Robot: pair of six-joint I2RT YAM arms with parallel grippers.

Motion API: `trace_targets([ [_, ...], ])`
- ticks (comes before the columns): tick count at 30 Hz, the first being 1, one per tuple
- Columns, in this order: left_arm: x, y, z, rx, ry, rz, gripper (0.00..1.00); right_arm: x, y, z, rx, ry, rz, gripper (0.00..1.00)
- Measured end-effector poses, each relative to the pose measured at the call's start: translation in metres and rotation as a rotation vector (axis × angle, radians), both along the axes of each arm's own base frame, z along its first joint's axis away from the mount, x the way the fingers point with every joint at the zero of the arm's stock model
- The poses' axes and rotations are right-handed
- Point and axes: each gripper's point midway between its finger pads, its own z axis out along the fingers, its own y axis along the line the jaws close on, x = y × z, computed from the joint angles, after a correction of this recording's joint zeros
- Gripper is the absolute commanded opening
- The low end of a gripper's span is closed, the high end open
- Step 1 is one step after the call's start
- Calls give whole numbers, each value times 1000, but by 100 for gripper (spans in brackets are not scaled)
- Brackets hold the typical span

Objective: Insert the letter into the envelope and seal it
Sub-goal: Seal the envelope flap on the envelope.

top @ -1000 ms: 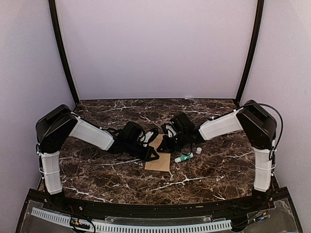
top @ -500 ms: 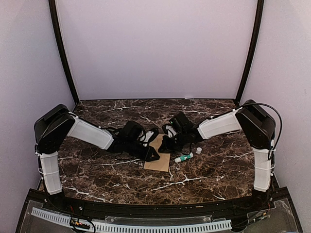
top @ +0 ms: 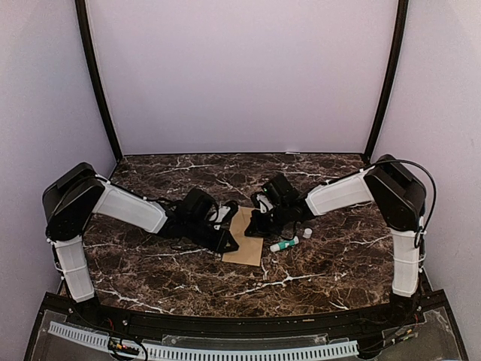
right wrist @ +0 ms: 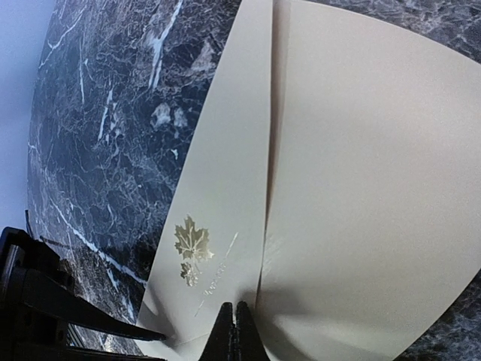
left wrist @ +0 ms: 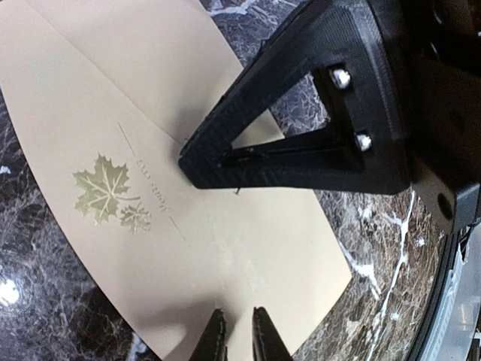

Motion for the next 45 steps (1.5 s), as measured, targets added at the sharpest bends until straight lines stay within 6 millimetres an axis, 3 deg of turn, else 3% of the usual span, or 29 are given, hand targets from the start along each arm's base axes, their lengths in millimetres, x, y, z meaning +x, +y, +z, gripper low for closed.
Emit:
trace_targets([
  [8, -2, 3, -8, 14, 6, -2, 0, -6, 6, 3, 45, 21, 27, 0],
  [15, -1, 3, -8, 13, 1, 0, 0, -25, 7, 13, 127, 58, 68, 0],
  [24, -1, 3, -8, 15, -1, 2, 0, -33, 21, 21, 174, 53, 107, 0],
  [32, -1, 3, -9, 15, -1, 2, 0, -28, 20, 1, 113, 56, 101, 0],
  [45, -1, 3, -8, 15, -2, 2, 0, -15, 23, 0, 87, 29, 90, 0],
])
